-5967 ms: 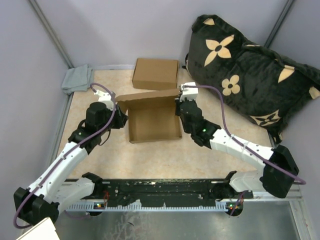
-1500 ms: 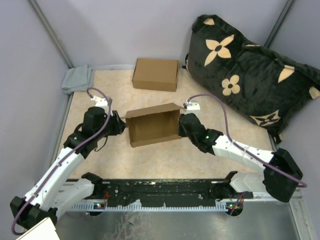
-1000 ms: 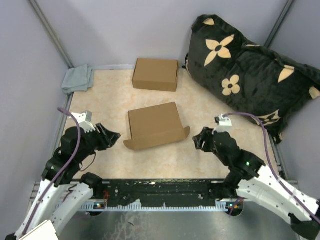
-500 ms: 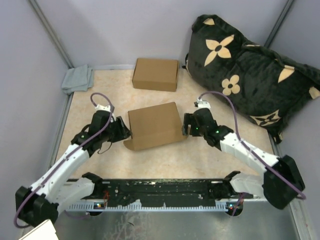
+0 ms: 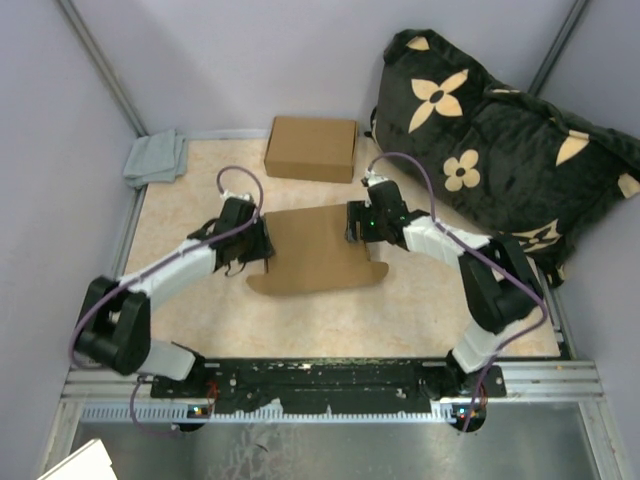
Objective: Fold the paper box
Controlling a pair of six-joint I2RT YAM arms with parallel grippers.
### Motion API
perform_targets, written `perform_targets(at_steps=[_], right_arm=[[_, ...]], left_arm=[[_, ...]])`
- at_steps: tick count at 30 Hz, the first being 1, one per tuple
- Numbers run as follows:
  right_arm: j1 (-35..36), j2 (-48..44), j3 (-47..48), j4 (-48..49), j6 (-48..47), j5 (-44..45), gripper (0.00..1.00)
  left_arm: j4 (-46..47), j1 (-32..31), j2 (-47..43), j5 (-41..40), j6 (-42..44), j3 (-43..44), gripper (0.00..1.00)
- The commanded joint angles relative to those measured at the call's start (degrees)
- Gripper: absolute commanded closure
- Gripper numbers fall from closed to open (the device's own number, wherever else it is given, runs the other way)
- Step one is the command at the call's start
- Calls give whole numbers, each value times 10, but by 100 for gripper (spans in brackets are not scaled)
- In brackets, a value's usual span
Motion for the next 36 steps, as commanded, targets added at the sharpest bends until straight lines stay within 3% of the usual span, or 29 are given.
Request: perform_targets(at_steps=[1,7,13,15,16,17,19,20,22,26,36], right_arm=[[-5,61,36,-11,-23,-53,29],[-6,59,21,5,-8,-28,30],[-24,-25,28,-18,25,64,22],[-35,-59,45,-53,47,81,27],[-38,-75,60,-81,63,93,39],[-40,-93,72,-104,67,94,48],[-40,-134,60,-111,60,67,55],[-40,-157,29,-90,48,37,54],[-38,-205,-48,-32,45,-29,31],[2,-242,-129,-11,57,4,2],[49,-199,-167,37,38,5,2]], left_arm=[[12,-2,90,4,18,84,47],[15,-1,139,7,41,148,48],[-43,-1,118,-60,67,183,40],[-67,-1,91,-100,51,184,31],[-70,-1,74,-111,45,178,28],[-67,-2,52,-115,41,160,28],[-37,-2,6,-100,43,115,28],[-12,-1,-20,-85,47,84,28],[42,-1,-65,-19,64,26,29],[121,-2,-115,43,70,-55,30],[144,-4,-79,39,74,-87,29]])
